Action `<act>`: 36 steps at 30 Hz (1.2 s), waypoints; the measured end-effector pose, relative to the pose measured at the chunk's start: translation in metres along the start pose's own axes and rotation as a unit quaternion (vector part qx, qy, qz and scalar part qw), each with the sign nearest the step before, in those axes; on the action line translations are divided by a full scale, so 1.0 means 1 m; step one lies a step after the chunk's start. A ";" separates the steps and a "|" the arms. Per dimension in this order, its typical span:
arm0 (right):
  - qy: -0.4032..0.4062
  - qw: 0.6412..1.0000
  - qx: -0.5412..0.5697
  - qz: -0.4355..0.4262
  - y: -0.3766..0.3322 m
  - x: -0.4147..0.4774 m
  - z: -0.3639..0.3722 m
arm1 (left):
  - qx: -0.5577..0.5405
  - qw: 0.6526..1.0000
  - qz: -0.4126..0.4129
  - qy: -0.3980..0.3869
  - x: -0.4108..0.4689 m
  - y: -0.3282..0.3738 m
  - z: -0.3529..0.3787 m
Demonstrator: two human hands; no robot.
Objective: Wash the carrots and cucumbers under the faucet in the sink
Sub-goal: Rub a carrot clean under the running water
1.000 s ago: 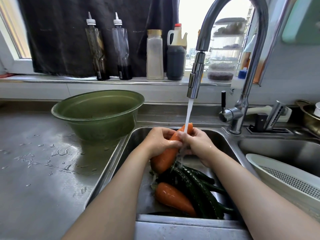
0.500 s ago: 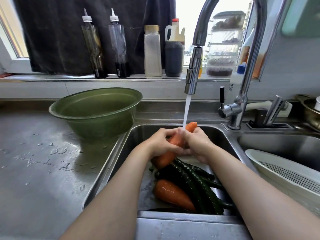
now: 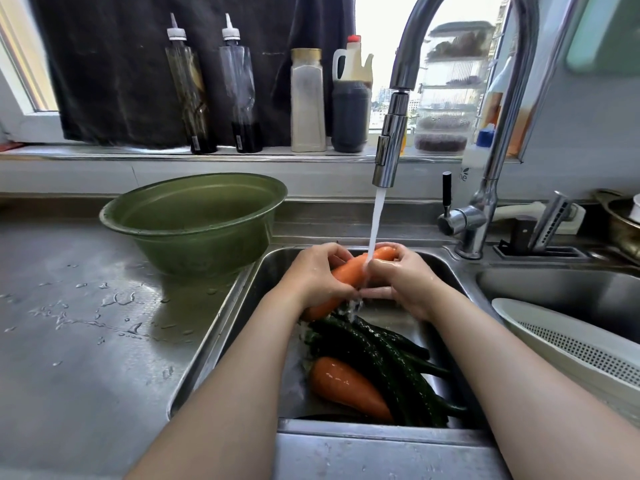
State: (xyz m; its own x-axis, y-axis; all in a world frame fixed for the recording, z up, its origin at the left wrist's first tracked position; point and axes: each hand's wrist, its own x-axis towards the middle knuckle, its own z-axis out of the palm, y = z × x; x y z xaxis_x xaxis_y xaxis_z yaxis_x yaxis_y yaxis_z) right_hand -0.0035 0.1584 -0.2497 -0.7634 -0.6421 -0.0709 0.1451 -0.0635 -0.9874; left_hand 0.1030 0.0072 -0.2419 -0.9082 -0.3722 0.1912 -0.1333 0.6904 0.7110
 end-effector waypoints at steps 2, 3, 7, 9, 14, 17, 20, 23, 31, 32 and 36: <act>0.009 0.999 -0.042 0.001 0.001 0.000 -0.002 | 0.020 1.000 0.007 0.001 -0.001 -0.001 -0.002; 0.014 0.998 -0.057 0.006 0.002 0.000 -0.003 | 0.027 1.000 0.011 0.002 -0.001 -0.002 -0.003; 0.005 0.999 -0.038 0.001 -0.002 0.003 -0.010 | 0.040 0.999 0.012 0.006 -0.002 -0.001 -0.005; 0.005 0.999 -0.046 -0.004 -0.002 0.000 -0.008 | 0.044 0.999 0.009 0.008 -0.002 -0.001 -0.006; 0.044 0.996 -0.071 -0.009 -0.002 -0.001 -0.001 | 0.051 0.999 0.003 0.008 -0.004 0.001 -0.006; 0.035 0.997 -0.076 -0.005 -0.002 0.000 -0.003 | 0.071 0.997 0.004 0.019 -0.004 0.002 -0.009; 0.023 0.991 -0.129 -0.005 0.001 -0.002 0.002 | 0.087 0.996 0.012 0.017 -0.005 0.003 -0.009; 0.037 0.994 -0.106 -0.010 -0.002 -0.001 0.002 | 0.083 0.996 0.023 0.028 -0.004 0.003 -0.008; 0.030 0.991 -0.131 -0.019 -0.005 -0.005 -0.001 | 0.090 0.995 0.037 0.026 -0.004 0.008 -0.005; 0.028 0.992 -0.120 -0.017 -0.006 -0.005 -0.002 | 0.091 0.995 0.037 0.027 -0.004 0.008 -0.005; 0.025 0.988 -0.150 -0.028 -0.004 -0.006 -0.002 | 0.091 0.994 0.046 0.029 -0.003 0.007 -0.005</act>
State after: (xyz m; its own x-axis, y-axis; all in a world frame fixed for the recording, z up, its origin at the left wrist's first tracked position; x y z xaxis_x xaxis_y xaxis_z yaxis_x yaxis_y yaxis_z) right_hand -0.0008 0.1640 -0.2457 -0.7960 -0.6052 -0.0149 -0.0852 0.1363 -0.9870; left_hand 0.1067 0.0102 -0.2340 -0.8963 -0.3335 0.2921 -0.1246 0.8217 0.5561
